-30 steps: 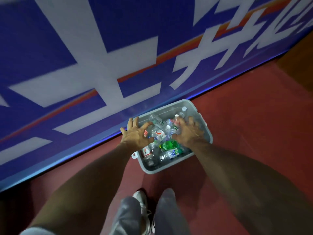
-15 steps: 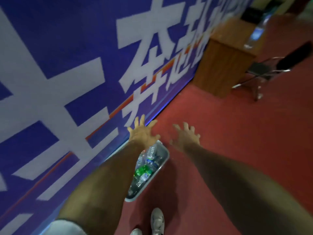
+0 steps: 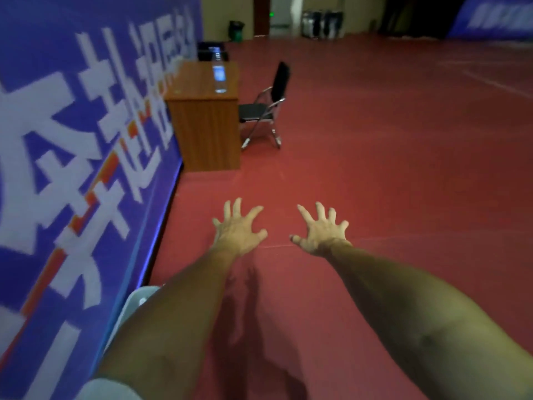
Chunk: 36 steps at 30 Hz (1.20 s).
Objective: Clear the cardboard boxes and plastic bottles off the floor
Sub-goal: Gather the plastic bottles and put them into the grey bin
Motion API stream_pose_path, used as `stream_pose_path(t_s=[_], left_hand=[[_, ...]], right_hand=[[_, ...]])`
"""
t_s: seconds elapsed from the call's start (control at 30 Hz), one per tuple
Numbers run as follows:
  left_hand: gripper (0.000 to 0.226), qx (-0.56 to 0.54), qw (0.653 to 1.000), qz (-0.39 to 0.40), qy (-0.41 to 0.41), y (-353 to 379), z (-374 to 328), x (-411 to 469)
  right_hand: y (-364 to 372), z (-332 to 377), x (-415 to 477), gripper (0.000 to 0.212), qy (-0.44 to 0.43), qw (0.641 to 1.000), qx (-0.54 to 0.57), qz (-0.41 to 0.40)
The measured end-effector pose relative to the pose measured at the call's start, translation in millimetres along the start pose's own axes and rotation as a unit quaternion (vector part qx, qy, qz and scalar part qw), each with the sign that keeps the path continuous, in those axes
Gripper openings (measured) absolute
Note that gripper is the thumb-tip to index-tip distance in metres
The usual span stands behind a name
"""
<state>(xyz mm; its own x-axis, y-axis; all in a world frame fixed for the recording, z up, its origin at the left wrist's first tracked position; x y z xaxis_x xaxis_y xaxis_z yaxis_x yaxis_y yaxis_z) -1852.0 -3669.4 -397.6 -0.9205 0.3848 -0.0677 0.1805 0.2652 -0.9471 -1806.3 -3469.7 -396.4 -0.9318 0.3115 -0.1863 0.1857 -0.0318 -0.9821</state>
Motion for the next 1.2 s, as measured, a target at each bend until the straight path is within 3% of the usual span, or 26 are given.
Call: stream_pose_path(t_s=[0.3,0.53,0.83,1.07,1.2], left_hand=[[0.066,0.006,0.989,0.026,0.142,82.8,-260.3,72.3],[0.067,0.033,0.962,0.059,0.266,138.4,-457.5,91.4],[0.065,0.038,0.893,0.122,0.431,227.0,-697.8,102.1],[0.068,0.046,0.853,0.157,0.496,298.6,-861.1,147.0],[0.067,0.048,0.813,0.173,0.554,331.5,-962.4,158.7]], right_hand=[[7.8,-275.4,-9.9,0.082,0.147,0.989,0.004,0.006],[21.5,-476.7,-61.1,0.082,0.296,0.954,0.043,0.014],[58.6,-667.2,-120.2,0.081,0.447,0.89,0.087,0.021],[75.8,-818.7,-122.8,0.082,0.538,0.835,0.113,0.016],[83.0,-896.0,-123.3,0.081,0.586,0.8,0.13,0.013]])
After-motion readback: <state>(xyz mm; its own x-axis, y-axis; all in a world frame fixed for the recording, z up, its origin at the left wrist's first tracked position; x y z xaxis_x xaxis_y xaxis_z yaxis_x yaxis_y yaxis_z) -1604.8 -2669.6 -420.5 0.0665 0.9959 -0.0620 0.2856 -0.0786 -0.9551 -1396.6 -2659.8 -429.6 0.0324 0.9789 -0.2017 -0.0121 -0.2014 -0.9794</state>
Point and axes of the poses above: each hand's wrist, its own x-axis towards the middle knuckle, its own y-axis out of the palm, z = x × y, the point moved 5 cm from there along x, towards the middle knuckle, and after that the axes turned 8 degrees about y, right-handed, at the moved point
